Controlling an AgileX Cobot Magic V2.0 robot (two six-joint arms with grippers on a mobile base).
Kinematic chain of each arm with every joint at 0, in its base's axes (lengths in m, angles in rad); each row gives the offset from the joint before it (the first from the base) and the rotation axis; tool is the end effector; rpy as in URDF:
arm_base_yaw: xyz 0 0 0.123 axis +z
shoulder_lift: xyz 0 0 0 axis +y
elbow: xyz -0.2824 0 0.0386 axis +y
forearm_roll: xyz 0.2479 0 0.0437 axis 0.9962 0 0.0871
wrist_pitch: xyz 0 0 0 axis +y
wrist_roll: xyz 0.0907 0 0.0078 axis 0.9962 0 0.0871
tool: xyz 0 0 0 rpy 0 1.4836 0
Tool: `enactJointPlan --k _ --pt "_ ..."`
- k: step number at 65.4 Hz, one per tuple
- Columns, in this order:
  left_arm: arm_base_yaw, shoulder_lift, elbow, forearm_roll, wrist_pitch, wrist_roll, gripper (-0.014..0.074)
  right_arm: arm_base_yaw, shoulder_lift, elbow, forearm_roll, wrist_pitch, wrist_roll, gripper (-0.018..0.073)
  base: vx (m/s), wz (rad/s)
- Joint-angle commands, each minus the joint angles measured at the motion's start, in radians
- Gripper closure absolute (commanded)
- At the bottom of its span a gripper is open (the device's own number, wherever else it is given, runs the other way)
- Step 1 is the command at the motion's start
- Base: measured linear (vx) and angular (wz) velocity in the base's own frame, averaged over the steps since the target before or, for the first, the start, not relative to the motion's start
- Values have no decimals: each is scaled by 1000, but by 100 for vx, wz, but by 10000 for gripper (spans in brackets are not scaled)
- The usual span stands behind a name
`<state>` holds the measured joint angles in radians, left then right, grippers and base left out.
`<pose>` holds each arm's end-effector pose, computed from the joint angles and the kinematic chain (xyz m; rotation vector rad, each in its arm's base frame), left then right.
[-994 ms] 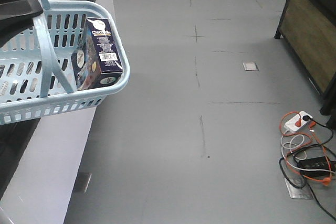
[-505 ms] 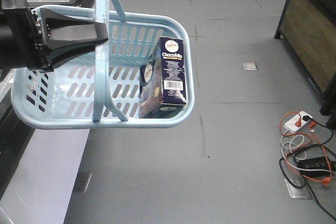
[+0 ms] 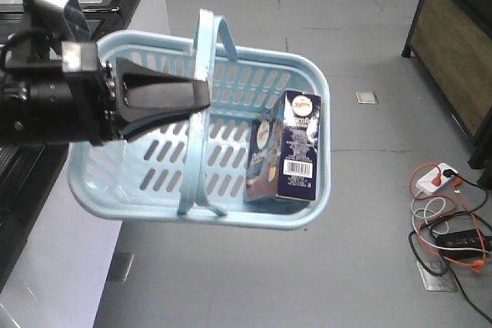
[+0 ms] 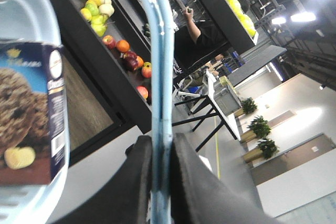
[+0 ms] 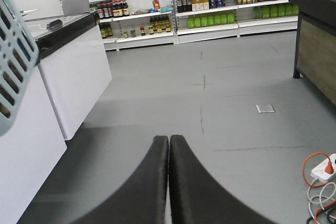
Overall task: Left arm holds basket, right arm returns cookies
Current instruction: 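Lift the basket with the left gripper and swing it in front of the robot, then hold the basket steady with the left gripper while the base turns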
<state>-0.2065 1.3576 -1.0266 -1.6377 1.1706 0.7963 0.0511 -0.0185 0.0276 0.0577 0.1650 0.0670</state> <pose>0.2395 -0.1357 0.3648 0.3389 1.9259 -1.7605 0.0558 0.0037 0.1898 0.0532 1.6585 0.1408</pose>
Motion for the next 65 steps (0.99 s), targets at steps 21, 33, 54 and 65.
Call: enactJointPlan --k 21,33,54,65 --pt "-5 -20 242 -142 36 84 605 0 -3 21 -2 -69 -2 567 0 0" --pt "-6 -20 280 -142 64 114 605 0 -3 21 -2 -69 -2 567 0 0" --pt "-120 -19 281 -142 -2 206 605 0 -3 21 -2 -69 -2 567 0 0" --pt "-125 -19 281 -142 -72 215 605 0 -3 21 -2 -69 -2 567 0 0"
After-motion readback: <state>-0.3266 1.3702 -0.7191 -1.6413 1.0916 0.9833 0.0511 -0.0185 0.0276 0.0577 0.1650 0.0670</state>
